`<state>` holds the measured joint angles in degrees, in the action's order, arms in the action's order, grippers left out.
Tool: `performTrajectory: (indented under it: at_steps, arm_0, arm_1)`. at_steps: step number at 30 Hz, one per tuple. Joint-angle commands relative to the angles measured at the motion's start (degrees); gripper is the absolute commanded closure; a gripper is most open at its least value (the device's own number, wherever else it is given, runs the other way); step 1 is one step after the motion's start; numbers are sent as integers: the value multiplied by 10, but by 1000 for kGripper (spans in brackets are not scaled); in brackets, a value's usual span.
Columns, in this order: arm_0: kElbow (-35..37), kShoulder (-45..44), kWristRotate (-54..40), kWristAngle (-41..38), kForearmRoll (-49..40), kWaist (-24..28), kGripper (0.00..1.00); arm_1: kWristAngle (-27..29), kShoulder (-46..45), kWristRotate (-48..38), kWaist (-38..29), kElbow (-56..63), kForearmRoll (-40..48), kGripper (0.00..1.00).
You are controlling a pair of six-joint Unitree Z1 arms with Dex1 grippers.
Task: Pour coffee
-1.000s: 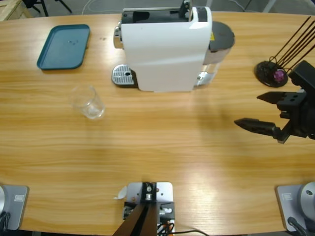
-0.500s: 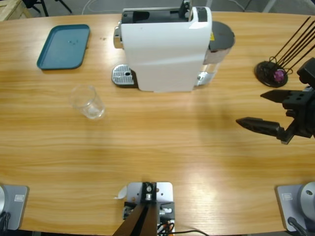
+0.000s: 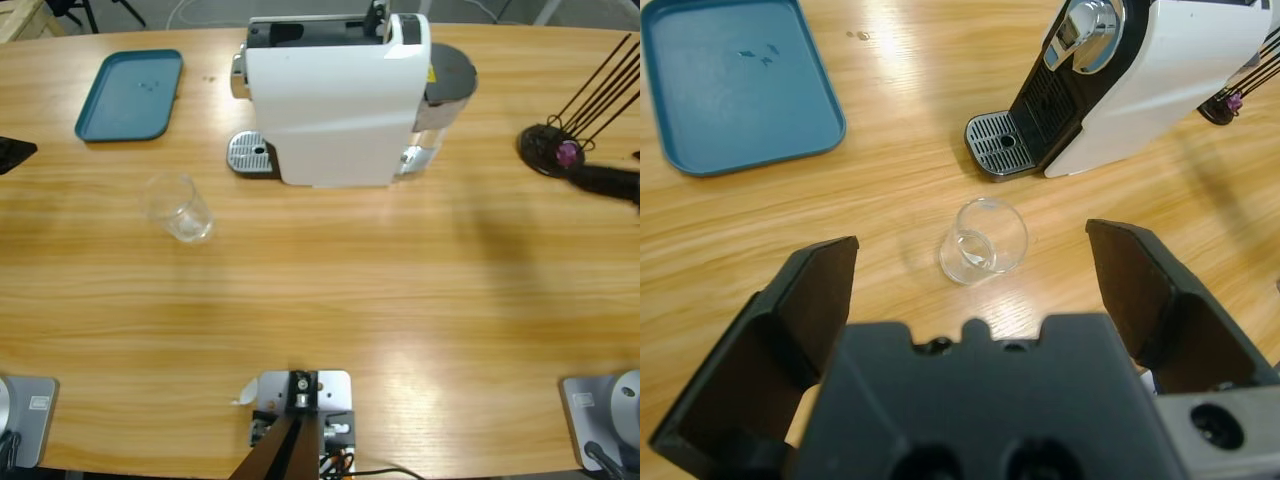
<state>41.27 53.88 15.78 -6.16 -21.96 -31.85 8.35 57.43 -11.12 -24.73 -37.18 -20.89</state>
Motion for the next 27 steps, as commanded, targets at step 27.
performTrajectory:
  at_steps: [27]
  arm_0:
    - [-47,42,-19,8,53,6,147]
  arm_1:
    - [50,278,-106,137,86,255,235]
